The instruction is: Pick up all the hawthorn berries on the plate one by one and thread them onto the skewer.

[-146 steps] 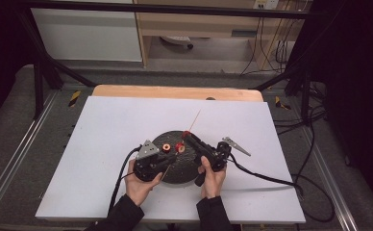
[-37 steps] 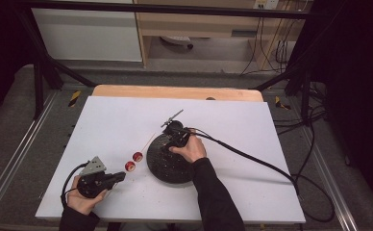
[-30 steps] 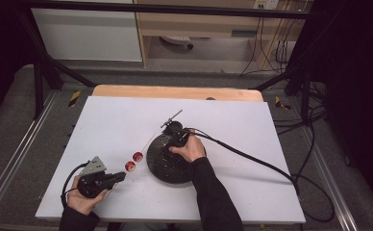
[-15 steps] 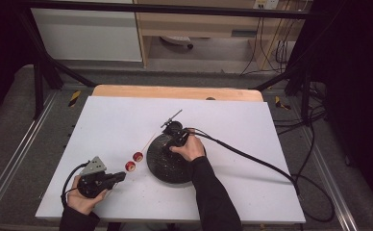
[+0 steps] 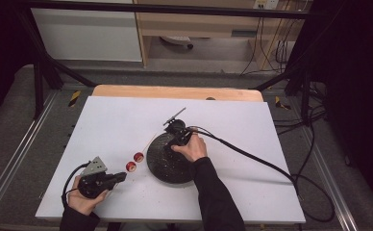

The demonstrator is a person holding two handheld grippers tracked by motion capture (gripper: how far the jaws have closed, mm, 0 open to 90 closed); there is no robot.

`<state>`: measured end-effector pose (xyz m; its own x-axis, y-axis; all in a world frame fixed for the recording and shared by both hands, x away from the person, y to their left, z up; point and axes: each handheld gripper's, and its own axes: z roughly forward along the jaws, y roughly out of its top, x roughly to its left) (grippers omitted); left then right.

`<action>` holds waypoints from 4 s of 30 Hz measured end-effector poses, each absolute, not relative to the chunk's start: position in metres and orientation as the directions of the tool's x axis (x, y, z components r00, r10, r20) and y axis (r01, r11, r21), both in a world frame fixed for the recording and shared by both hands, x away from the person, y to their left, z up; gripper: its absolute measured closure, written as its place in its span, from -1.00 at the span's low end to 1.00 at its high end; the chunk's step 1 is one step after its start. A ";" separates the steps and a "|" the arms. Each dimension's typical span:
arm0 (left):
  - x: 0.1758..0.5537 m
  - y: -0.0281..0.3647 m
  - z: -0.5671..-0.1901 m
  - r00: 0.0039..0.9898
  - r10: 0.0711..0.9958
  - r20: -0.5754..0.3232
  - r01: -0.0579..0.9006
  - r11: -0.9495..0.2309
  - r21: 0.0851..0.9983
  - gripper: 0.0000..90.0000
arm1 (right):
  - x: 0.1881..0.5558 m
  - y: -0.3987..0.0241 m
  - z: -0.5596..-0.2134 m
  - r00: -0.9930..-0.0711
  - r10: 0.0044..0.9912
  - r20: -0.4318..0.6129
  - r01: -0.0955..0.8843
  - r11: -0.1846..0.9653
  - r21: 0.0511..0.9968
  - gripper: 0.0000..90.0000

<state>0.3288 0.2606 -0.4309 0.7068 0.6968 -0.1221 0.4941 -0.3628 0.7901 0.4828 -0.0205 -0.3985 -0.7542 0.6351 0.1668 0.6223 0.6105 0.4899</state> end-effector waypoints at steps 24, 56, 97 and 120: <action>0.326 0.249 -0.432 0.718 0.686 -0.115 0.485 -0.376 0.789 0.97 | 0.444 -0.086 -0.389 -0.693 0.665 0.280 0.656 0.420 0.627 0.40; 0.323 0.208 -0.427 0.700 0.704 -0.122 0.471 -0.327 0.819 0.97 | 0.399 -0.139 -0.423 -0.529 0.615 0.585 0.615 -0.196 0.763 0.41; 0.317 0.151 -0.427 0.694 0.705 -0.147 0.445 -0.260 0.857 0.97 | 0.410 -0.141 -0.401 -0.467 0.432 0.772 0.475 -0.614 0.631 0.41; 0.317 0.132 -0.426 0.702 0.694 -0.160 0.433 -0.237 0.870 0.96 | 0.410 -0.142 -0.399 -0.471 0.385 0.794 0.463 -0.658 0.594 0.41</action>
<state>0.3170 0.1323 -0.4263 0.7017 0.6943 -0.1601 0.4331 -0.2372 0.8696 0.4100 -0.1417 -0.3988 -0.4710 0.3847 0.7938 0.4633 -0.6579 0.5937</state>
